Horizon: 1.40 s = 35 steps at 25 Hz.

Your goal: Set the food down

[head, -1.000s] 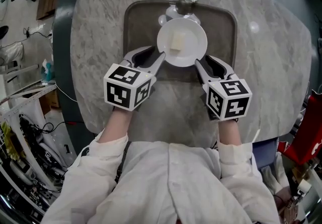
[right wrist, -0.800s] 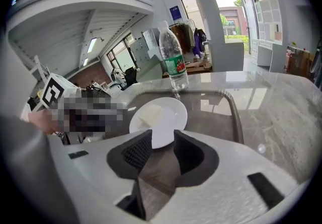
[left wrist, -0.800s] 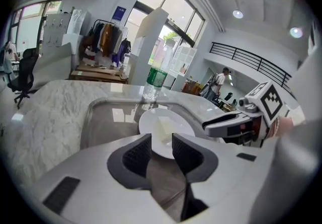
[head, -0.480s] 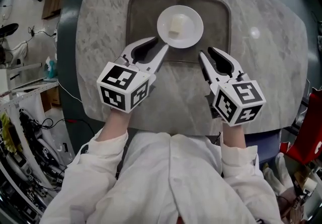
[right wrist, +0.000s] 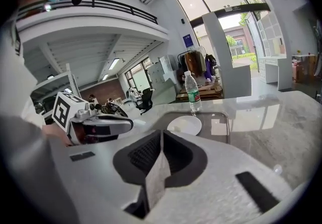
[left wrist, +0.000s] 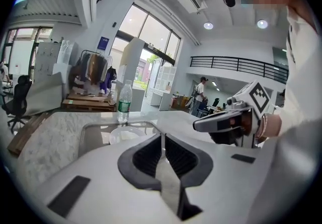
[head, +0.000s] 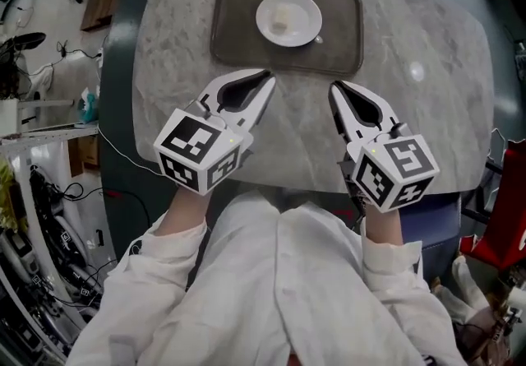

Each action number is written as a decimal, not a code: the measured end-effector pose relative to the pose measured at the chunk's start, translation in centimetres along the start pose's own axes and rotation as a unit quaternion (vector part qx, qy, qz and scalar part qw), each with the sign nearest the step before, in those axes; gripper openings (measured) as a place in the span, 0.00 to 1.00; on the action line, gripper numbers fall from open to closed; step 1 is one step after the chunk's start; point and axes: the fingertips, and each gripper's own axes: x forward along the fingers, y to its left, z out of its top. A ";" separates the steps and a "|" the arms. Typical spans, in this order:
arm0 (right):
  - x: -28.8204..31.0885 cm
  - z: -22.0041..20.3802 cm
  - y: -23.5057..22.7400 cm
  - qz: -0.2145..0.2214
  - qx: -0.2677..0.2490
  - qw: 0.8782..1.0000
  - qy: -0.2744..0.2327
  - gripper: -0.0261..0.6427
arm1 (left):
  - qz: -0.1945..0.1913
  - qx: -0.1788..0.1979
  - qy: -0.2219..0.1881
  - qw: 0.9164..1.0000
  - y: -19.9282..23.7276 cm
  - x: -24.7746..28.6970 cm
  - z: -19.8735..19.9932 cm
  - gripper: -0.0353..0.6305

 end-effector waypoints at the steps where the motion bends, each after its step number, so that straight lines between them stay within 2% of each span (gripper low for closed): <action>1: -0.9 0.0 0.7 0.010 -0.006 1.000 -0.005 0.06 | 0.001 0.003 -0.002 1.000 -0.9 -0.7 -0.2 0.10; 6: -5.1 0.6 4.0 0.037 -0.048 0.997 -0.039 0.04 | 0.002 0.000 -0.018 1.000 -4.8 -4.1 -0.8 0.09; 10: -8.1 0.3 5.6 0.045 -0.046 0.996 -0.067 0.04 | 0.020 -0.001 -0.033 0.999 -7.4 -6.2 -1.2 0.09; 17: -11.1 -2.8 8.2 0.065 -0.057 0.995 -0.059 0.04 | 0.012 -0.013 -0.052 0.999 -11.4 -8.5 -2.3 0.09; 23: -11.9 -4.3 9.5 0.071 -0.050 0.995 -0.047 0.04 | 0.009 -0.016 -0.037 0.999 -12.1 -9.0 -3.2 0.09; 35: -12.4 -4.6 10.7 0.054 -0.045 0.996 -0.049 0.04 | -0.042 -0.006 -0.015 0.999 -15.1 -9.2 -3.5 0.09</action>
